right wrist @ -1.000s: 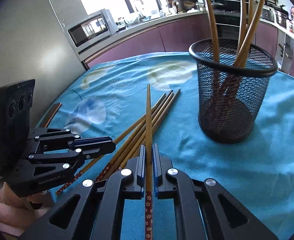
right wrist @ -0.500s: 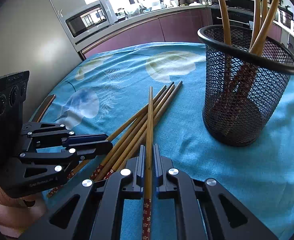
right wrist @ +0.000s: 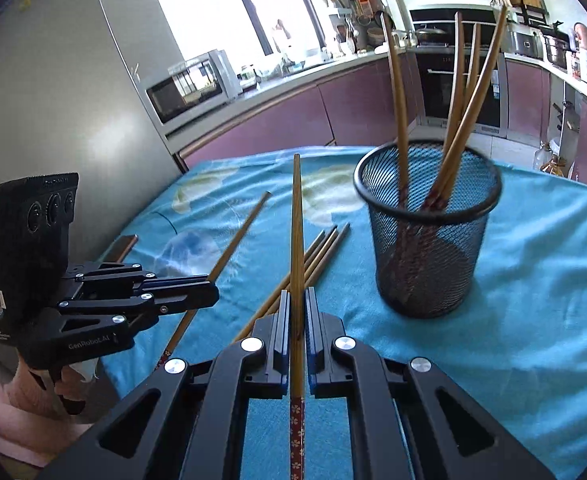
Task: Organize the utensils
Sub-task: 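Lift both chopsticks upright and lower them into the mesh cup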
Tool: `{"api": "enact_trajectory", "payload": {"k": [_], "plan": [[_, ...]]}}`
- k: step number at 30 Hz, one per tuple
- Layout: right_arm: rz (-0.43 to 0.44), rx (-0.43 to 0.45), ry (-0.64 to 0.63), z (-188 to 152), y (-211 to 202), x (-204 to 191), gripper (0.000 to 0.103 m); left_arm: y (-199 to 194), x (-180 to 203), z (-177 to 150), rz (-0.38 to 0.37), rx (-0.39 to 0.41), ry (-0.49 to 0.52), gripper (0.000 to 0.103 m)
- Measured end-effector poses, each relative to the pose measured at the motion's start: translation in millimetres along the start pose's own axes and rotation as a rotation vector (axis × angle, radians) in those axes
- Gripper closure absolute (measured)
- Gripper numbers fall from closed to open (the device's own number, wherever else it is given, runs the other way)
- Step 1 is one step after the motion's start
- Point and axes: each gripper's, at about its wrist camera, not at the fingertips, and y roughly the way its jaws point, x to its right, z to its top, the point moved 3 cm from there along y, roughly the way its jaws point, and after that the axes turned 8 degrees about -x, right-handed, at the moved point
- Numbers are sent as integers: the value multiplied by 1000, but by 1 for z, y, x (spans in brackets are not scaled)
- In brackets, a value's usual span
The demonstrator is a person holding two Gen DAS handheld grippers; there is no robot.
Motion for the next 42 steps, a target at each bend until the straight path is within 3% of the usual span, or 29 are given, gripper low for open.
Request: {"api": "enact_trajectory", "payload": {"k": [13,32,42], "plan": [[-10,158,22,29,-54,21,97,-59,25,44,-109,161,41,96],[-46,309,15,91,-81,46,97,-94,51,121,-160,315,47,96],[-78,363,9,118,-77,53,97,-92,63,157,-138,359,60,96]]}}
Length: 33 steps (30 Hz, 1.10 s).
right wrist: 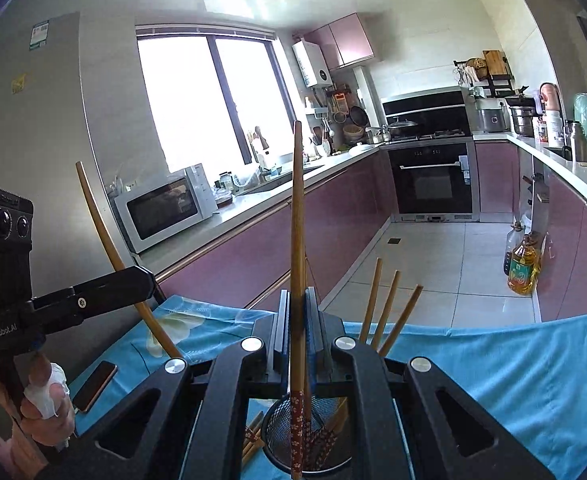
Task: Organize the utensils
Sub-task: 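Lift both chopsticks upright and lower them into the mesh cup, then open both grippers to release the chopsticks and withdraw toward the cloth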
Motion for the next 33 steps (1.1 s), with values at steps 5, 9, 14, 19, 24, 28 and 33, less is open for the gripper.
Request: {"api": "enact_trajectory", "payload": {"k": [5,9,14,19,24,28,33], "plan": [[-27,-7,-18,0,13,0,97,24,4,-4,21,-55,18,96],[-41,-49,-17,-11,25,5,97,47,1,-13,30,-115,26,96],[-45,-146,-24,-29,37,8,97,71,2,-28,43,-210,59,96],[-61,-242,-19,-44,52,13,97,96,-3,-41,36,-282,58,95],[-63,-251,0,-49,53,16,95,114,-8,-48,58,-308,56,95],[-60,-232,7,-50,44,14,91,115,-9,-50,63,-294,67,88],[-59,-192,2,-51,29,12,80,103,-9,-56,89,-256,61,77]]}}
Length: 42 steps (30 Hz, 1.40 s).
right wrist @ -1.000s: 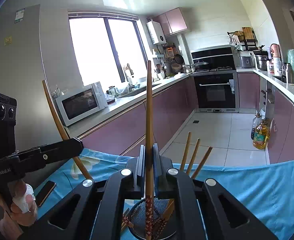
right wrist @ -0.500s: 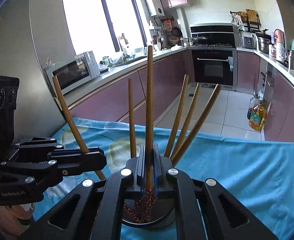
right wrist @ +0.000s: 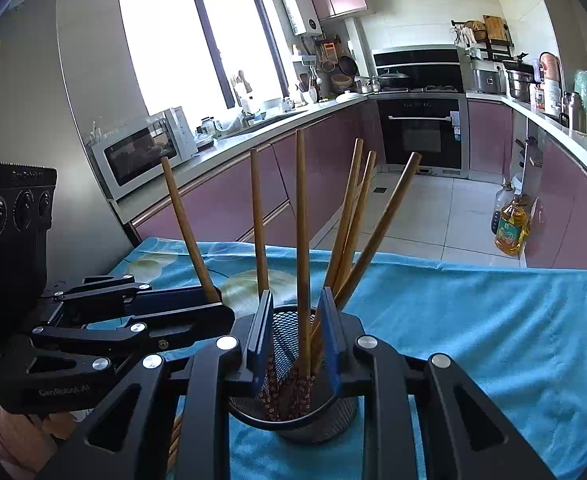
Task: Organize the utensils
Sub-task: 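Open both grippers to release the chopsticks and withdraw toward the cloth, then lower both open grippers over the remaining chopsticks on the cloth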
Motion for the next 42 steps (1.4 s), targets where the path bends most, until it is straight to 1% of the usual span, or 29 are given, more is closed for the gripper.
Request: {"api": "enact_trajectory", "payload": {"k": [1,2,3,5,7,11,13,15,16,19,25,31,37,42], "plan": [[2,8,2,-1,-3,0,80,-3,0,-2,8,9,-1,74],[7,15,5,-2,-6,0,78,-6,-1,-4,17,21,1,73],[8,20,11,-3,-10,1,76,-10,-2,-7,21,32,4,72],[15,34,19,-6,-16,1,71,-15,-1,-9,39,50,4,67],[27,43,21,-10,-22,-1,70,-23,-1,-13,49,67,6,67],[47,56,16,-20,-32,-8,62,-41,-6,-24,71,98,2,62],[60,57,1,-27,-36,-14,60,-48,-11,-32,86,101,-3,60],[75,44,-17,-35,-36,-22,54,-55,-19,-45,103,97,-10,59],[82,30,-27,-38,-34,-25,54,-57,-21,-49,111,92,-13,57],[108,-19,-44,-53,-25,-36,53,-57,-34,-70,133,55,-34,57],[146,-142,-51,-85,7,-57,53,-41,-58,-123,168,-59,-97,57],[143,-228,-63,-107,31,-75,53,-28,-67,-161,181,-138,-125,57],[97,-271,-99,-118,46,-89,53,-24,-62,-177,169,-163,-125,55],[56,-279,-128,-120,49,-96,53,-20,-55,-179,159,-178,-110,55]]}}
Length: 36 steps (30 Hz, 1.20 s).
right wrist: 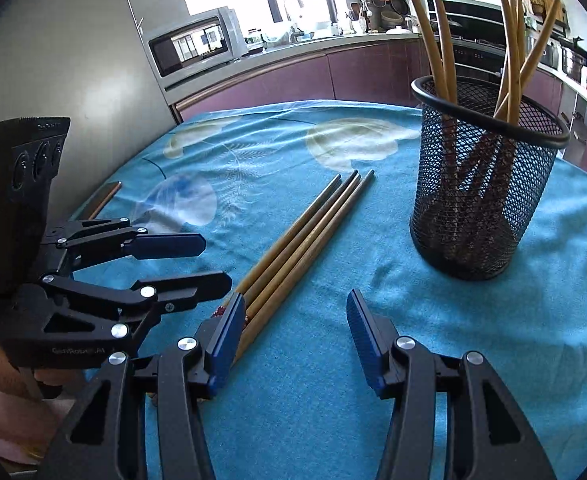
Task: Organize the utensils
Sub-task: 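Lower both open grippers over the remaining chopsticks on the cloth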
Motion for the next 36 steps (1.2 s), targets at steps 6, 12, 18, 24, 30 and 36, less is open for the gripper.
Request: {"api": "enact_trajectory", "payload": {"k": [6,12,18,24,30,36], "plan": [[-35,-17,-10,-3,4,0,53,2,1,-5,4,-8,9,54],[-55,-31,-19,-1,9,-2,53,1,-1,-6,0,-8,10,54],[-67,-37,-16,-2,9,-2,53,0,-2,-7,-14,-3,9,52],[-52,-49,12,-3,5,5,53,1,-1,-7,-21,-5,13,52],[-18,-41,17,0,5,3,54,3,2,-8,-15,-8,33,51],[-40,-48,6,2,9,1,55,3,3,-7,-3,-18,38,52]]}}
